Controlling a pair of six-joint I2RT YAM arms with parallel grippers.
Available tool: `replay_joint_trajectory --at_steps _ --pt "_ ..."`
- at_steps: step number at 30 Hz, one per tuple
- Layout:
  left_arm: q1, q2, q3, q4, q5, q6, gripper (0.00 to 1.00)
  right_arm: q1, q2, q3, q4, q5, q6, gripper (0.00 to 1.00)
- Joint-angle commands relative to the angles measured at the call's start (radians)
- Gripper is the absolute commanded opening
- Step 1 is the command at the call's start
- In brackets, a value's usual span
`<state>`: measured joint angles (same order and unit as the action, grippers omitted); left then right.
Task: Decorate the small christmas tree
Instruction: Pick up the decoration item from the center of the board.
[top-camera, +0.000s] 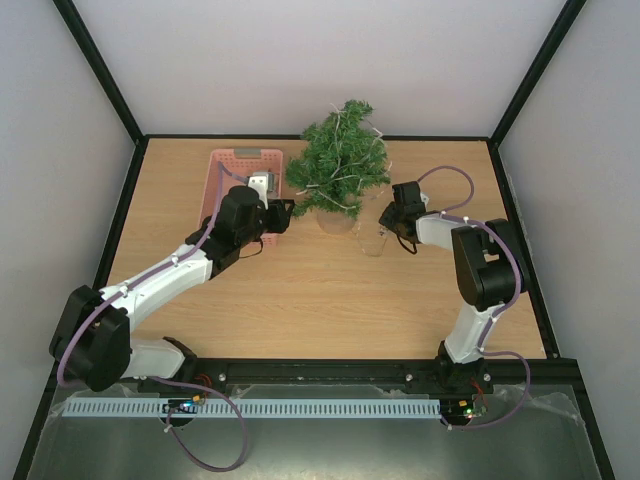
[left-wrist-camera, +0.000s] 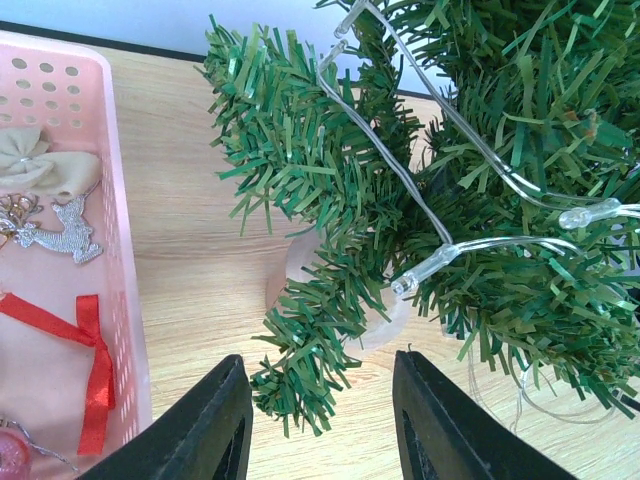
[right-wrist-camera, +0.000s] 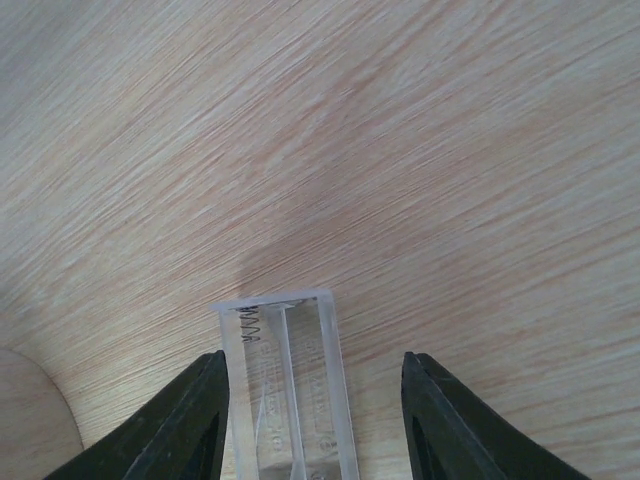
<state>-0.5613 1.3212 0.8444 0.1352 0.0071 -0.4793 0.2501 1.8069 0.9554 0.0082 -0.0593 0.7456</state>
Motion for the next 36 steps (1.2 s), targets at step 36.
replay_joint_trajectory --at_steps 36 --pt "0.019 -0.066 -0.03 0.005 -0.004 -0.007 0.42 0.045 0.18 0.118 -0.198 0.16 0.036 0.46"
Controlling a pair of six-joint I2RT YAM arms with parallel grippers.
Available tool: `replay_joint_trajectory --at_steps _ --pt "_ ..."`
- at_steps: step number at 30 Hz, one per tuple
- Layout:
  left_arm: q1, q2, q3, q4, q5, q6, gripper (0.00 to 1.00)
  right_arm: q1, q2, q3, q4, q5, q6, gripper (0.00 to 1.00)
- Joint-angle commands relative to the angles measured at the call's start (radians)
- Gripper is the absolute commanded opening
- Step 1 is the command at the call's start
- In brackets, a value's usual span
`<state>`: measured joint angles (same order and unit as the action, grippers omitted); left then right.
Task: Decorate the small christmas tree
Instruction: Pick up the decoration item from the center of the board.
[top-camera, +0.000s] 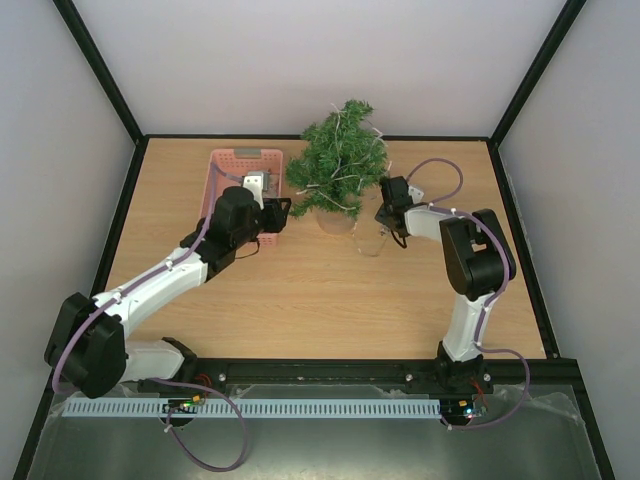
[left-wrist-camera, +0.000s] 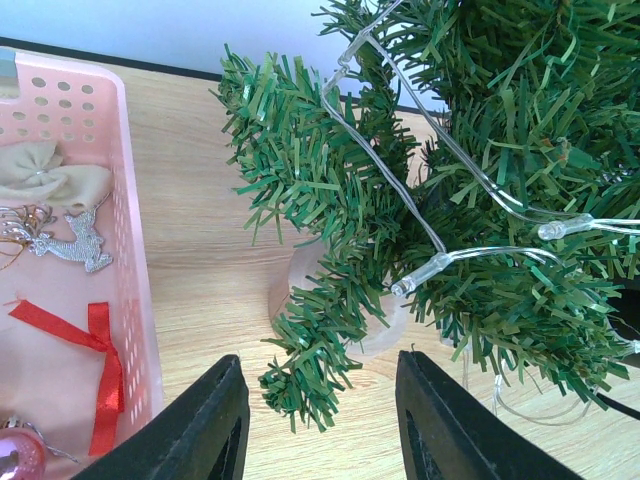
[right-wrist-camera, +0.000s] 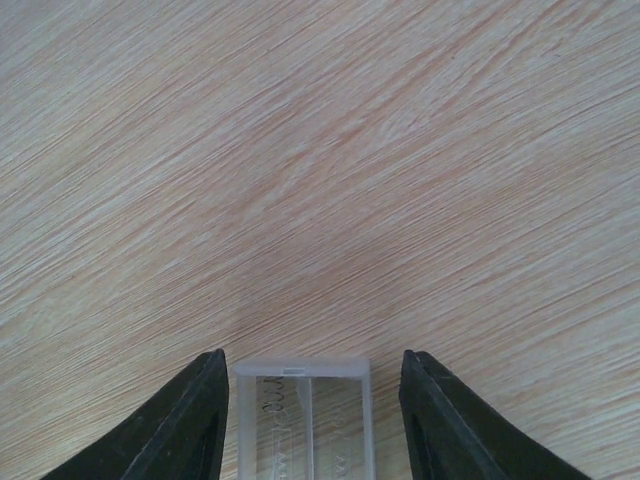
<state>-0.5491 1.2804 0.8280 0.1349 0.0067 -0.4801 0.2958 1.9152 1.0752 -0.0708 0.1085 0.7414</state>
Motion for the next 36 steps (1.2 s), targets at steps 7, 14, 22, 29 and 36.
replay_joint_trajectory --at_steps 7,14,22,29,36 --pt "0.006 -0.043 -0.013 -0.007 -0.007 -0.003 0.42 -0.002 0.04 -0.003 -0.126 0.074 0.015 0.3" --pt "0.006 -0.046 -0.013 -0.008 -0.007 -0.005 0.43 -0.003 -0.079 -0.029 -0.122 0.133 0.018 0.28" --pt "0.006 -0.037 -0.008 -0.006 -0.004 -0.004 0.43 -0.008 -0.205 -0.035 -0.143 0.17 0.009 0.27" --pt "0.007 -0.032 -0.007 -0.001 -0.001 -0.004 0.43 -0.02 -0.342 -0.008 -0.156 0.185 -0.02 0.27" --pt "0.006 -0.035 -0.002 -0.006 -0.001 0.0 0.43 -0.063 -0.494 0.021 -0.028 0.033 -0.086 0.27"
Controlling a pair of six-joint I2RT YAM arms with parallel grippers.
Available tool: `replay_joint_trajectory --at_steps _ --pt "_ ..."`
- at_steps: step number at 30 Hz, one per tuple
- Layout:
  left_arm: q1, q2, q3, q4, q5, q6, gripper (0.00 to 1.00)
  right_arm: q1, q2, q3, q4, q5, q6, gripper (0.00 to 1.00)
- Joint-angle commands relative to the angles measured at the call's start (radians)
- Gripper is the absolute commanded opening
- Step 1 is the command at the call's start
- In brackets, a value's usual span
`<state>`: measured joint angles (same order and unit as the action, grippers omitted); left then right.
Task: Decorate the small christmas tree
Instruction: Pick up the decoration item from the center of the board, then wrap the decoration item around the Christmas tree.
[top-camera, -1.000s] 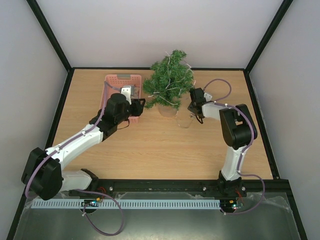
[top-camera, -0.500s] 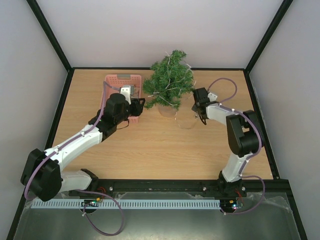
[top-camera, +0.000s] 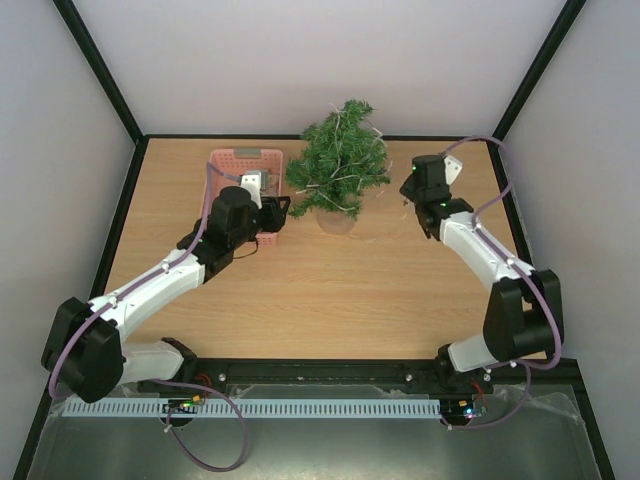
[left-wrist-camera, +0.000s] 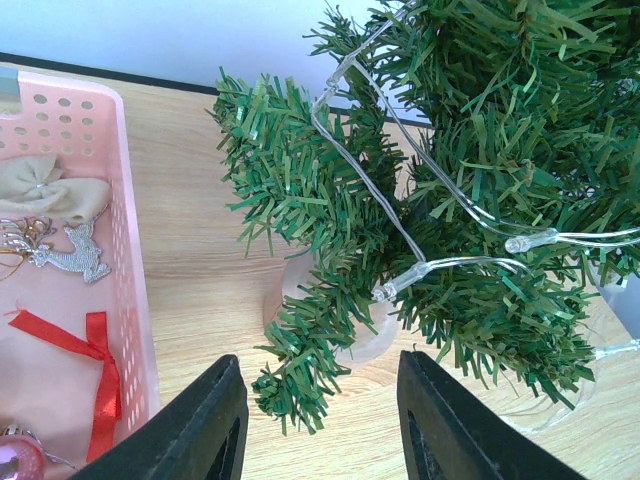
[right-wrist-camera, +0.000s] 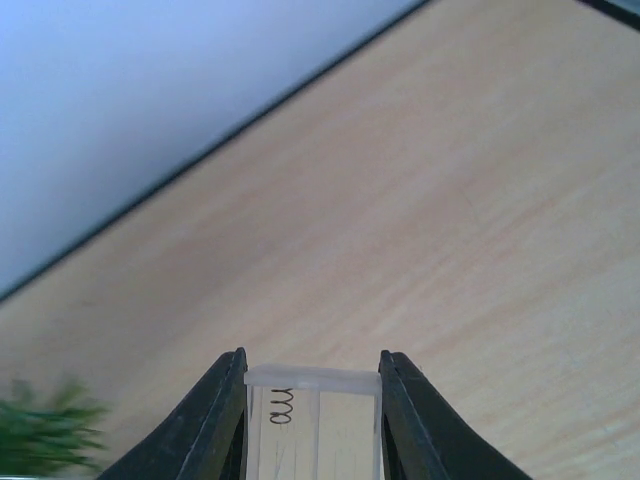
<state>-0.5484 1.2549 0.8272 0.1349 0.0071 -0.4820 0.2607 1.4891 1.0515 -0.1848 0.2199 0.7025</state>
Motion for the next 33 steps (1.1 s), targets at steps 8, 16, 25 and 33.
replay_joint_trajectory --at_steps 8,16,25,33 --pt "0.007 -0.01 0.014 -0.028 -0.007 0.01 0.43 -0.074 -0.015 0.193 0.164 -0.291 -0.093 0.27" --pt "0.006 -0.001 0.032 -0.033 -0.006 0.013 0.43 -0.09 0.123 0.348 0.248 -0.391 -0.081 0.27" --pt "0.006 0.008 0.049 -0.044 -0.012 0.024 0.43 -0.09 0.364 0.587 0.235 -0.498 -0.073 0.26" --pt "0.006 0.022 0.049 -0.041 -0.014 0.031 0.43 -0.088 0.496 0.639 0.246 -0.648 0.011 0.26"
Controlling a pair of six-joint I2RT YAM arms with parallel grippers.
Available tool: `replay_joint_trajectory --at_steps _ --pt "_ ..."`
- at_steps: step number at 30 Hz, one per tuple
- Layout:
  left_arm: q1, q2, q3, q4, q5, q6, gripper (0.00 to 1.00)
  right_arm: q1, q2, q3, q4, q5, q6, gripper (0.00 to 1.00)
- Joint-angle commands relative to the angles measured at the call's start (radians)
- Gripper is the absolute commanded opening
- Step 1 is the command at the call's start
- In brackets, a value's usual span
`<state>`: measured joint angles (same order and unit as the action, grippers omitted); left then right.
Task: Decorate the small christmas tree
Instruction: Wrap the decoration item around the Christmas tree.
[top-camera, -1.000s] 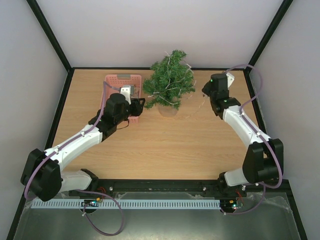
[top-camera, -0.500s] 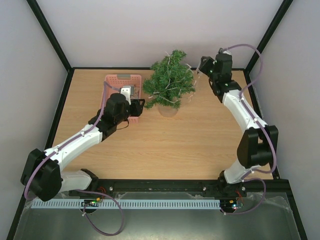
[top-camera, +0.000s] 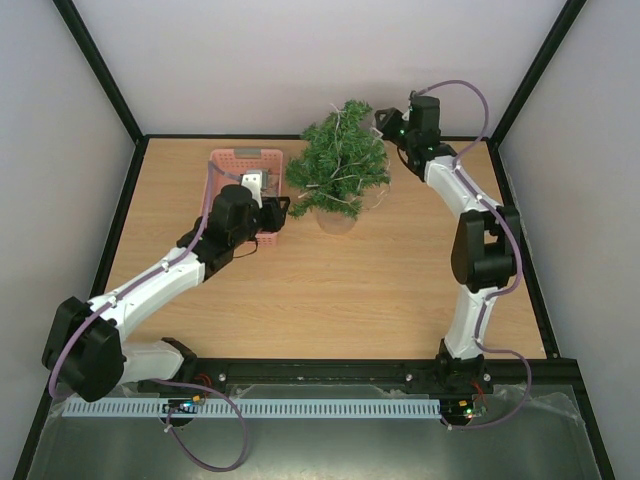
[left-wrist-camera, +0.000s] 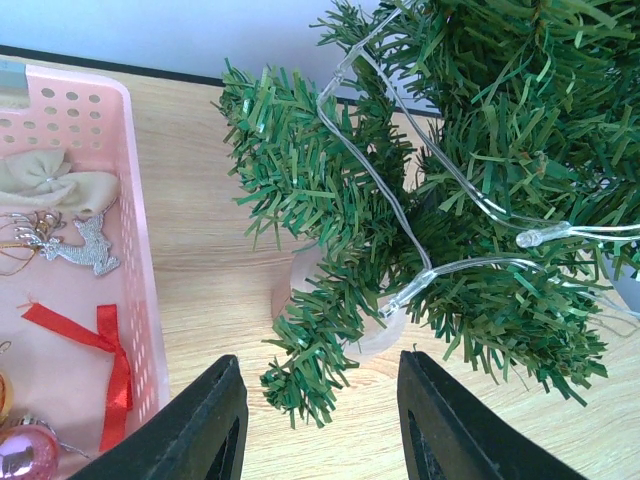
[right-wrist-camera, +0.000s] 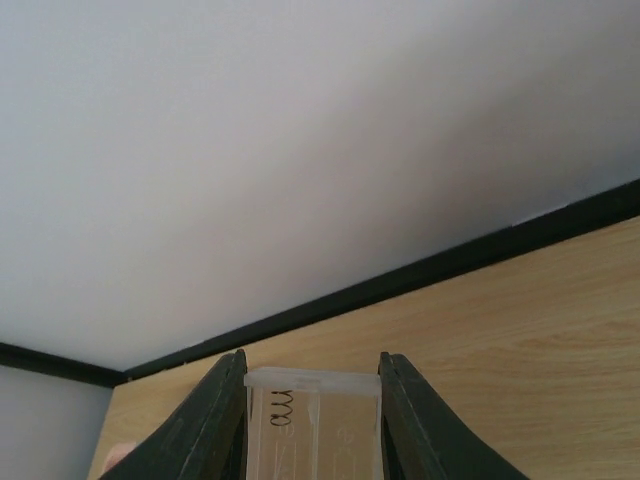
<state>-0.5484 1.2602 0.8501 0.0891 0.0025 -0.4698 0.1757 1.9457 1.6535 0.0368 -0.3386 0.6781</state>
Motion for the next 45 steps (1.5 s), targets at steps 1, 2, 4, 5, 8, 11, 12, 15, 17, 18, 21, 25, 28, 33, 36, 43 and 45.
replay_joint_trajectory --at_steps 1,2,4,5,8,11,12,15,17,18,21,25,28,33,36,43,45 --pt "0.006 0.019 0.026 0.007 -0.009 0.02 0.43 -0.002 0.046 0.039 0.023 -0.102 0.04 0.26" --pt "0.005 0.02 0.026 0.007 -0.009 0.018 0.43 -0.001 0.054 0.04 0.017 -0.113 0.044 0.26" --pt "0.006 0.023 0.025 0.01 -0.007 0.018 0.43 0.003 0.063 0.042 0.014 -0.144 0.047 0.26" --pt "0.006 0.025 0.023 0.011 -0.007 0.017 0.43 0.004 0.066 0.04 0.013 -0.16 0.05 0.26" --pt "0.006 0.037 0.026 0.014 -0.004 0.02 0.43 0.008 0.064 0.033 0.01 -0.189 0.053 0.26" --pt "0.005 0.049 0.032 0.02 0.029 0.017 0.43 0.009 0.057 0.023 0.0 -0.19 0.051 0.27" --pt "0.005 0.051 0.029 0.034 0.054 0.017 0.43 0.01 0.054 0.018 -0.005 -0.186 0.048 0.27" --pt "0.001 0.048 0.004 0.11 0.148 0.024 0.43 0.01 0.028 -0.017 -0.021 -0.151 0.039 0.27" --pt "-0.011 0.043 -0.002 0.128 0.163 0.032 0.43 0.01 -0.001 -0.049 -0.014 -0.127 0.036 0.27" --pt "-0.022 0.037 -0.003 0.136 0.166 0.041 0.43 0.009 -0.013 -0.059 -0.013 -0.118 0.034 0.27" --pt "-0.067 0.017 0.003 0.146 0.163 0.054 0.41 0.01 -0.033 -0.067 -0.036 -0.089 0.028 0.27" --pt "-0.139 0.024 0.029 0.128 0.114 0.024 0.41 0.01 -0.057 -0.097 -0.039 -0.052 0.026 0.27" --pt "-0.165 0.054 0.035 0.131 0.072 0.005 0.42 0.01 -0.063 -0.102 -0.044 -0.044 0.027 0.27" --pt "-0.176 0.118 0.071 0.124 0.015 -0.011 0.46 0.01 -0.076 -0.113 -0.049 -0.032 0.034 0.27" --pt "-0.176 0.152 0.098 0.117 -0.023 -0.012 0.47 0.01 -0.086 -0.12 -0.054 -0.019 0.03 0.27" --pt "-0.167 0.224 0.15 0.045 -0.153 0.019 0.26 0.009 -0.16 -0.149 -0.131 0.075 0.028 0.27" --pt "-0.153 0.221 0.14 0.047 -0.159 0.029 0.14 0.008 -0.196 -0.168 -0.16 0.119 0.024 0.27"
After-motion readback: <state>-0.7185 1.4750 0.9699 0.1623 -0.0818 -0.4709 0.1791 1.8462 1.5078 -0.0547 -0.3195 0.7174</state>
